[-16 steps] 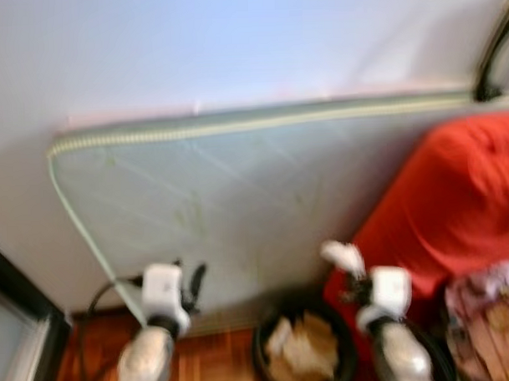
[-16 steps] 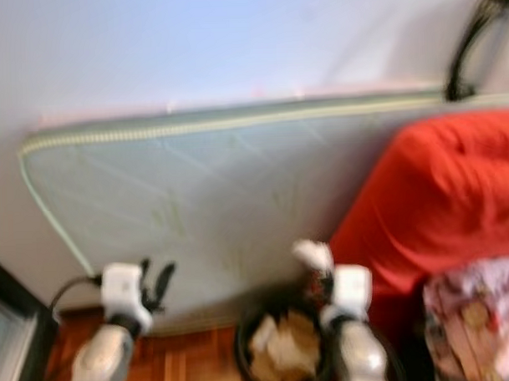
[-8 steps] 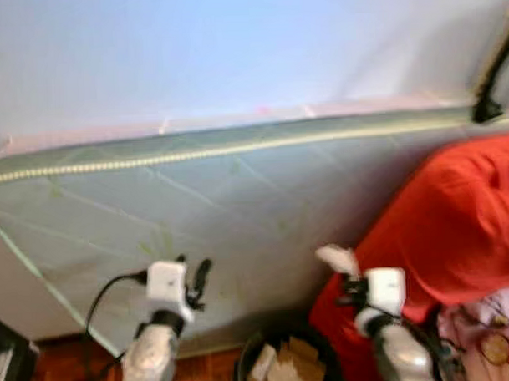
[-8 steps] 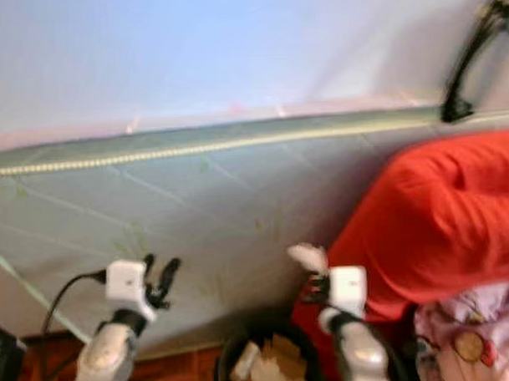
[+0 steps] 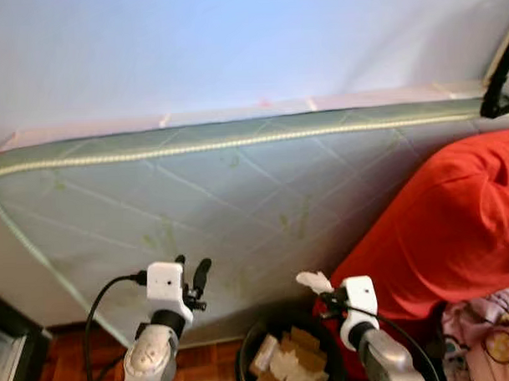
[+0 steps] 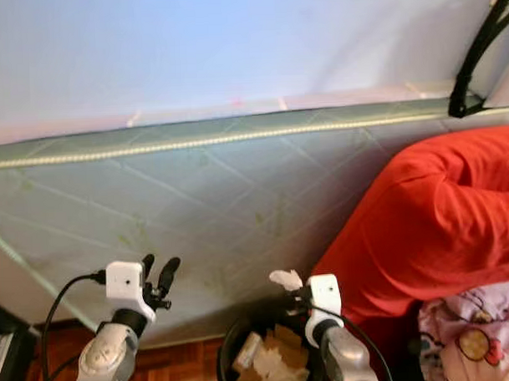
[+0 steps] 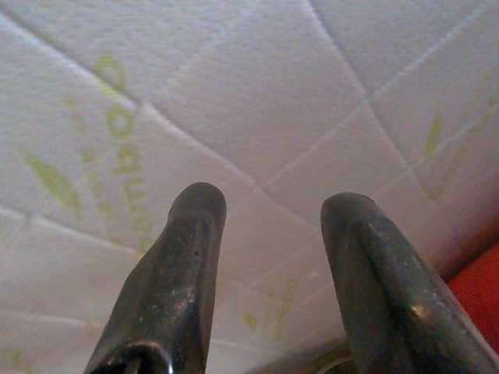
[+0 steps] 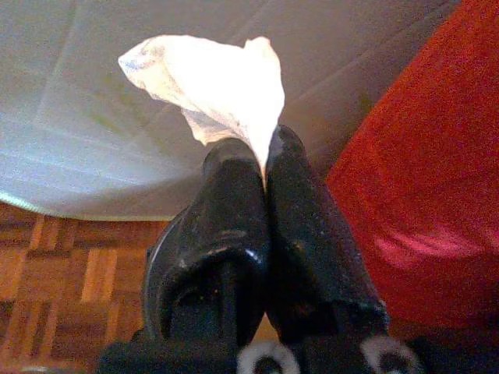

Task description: Clean up the room

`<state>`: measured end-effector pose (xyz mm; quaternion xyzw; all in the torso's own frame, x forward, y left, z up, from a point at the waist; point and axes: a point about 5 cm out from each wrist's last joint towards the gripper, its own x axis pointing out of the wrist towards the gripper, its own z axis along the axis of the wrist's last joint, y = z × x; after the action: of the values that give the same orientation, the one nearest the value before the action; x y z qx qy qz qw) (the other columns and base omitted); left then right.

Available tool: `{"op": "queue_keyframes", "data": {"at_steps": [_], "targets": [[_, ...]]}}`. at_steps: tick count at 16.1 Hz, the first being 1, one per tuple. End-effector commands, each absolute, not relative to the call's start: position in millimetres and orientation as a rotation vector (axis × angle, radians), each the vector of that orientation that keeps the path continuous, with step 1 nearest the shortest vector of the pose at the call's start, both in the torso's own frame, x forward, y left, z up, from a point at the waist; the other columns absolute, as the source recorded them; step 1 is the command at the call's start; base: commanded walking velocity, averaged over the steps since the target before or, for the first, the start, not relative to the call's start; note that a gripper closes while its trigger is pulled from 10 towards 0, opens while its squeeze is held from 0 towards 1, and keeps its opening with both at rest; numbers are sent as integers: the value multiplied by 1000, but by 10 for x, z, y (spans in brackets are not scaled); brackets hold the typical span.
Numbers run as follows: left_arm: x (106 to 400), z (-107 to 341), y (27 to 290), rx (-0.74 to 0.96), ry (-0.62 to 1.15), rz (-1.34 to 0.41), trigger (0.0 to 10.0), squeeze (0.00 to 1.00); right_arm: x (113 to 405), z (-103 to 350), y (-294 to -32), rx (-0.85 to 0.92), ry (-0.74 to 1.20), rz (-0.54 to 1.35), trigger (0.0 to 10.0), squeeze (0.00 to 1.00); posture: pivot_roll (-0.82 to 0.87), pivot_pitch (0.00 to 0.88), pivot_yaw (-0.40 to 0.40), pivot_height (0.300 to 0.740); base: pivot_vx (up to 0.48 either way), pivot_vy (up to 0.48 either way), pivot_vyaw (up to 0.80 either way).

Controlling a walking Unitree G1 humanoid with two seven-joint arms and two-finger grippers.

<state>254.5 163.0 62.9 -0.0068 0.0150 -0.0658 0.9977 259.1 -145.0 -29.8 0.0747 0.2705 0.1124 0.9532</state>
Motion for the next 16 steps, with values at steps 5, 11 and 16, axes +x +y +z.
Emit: {"op": "queue_keyframes", "data": {"at_steps": [5,11,16], "targets": [[2593,778,1597,-45,1,-134,10000,0,2612,-343,-1313,191,639,204,10000,0,119,158,-34,740,0,0,0],[2485,787,1553,-59,26,-142,10000,0,2640,-342,-1329,204,659,133,10000,0,151,236,-20,740,0,0,0],[2343,885,1611,-53,25,-126,10000,0,2616,-361,-1416,214,657,91,10000,0,175,296,-13,740,0,0,0]]}}
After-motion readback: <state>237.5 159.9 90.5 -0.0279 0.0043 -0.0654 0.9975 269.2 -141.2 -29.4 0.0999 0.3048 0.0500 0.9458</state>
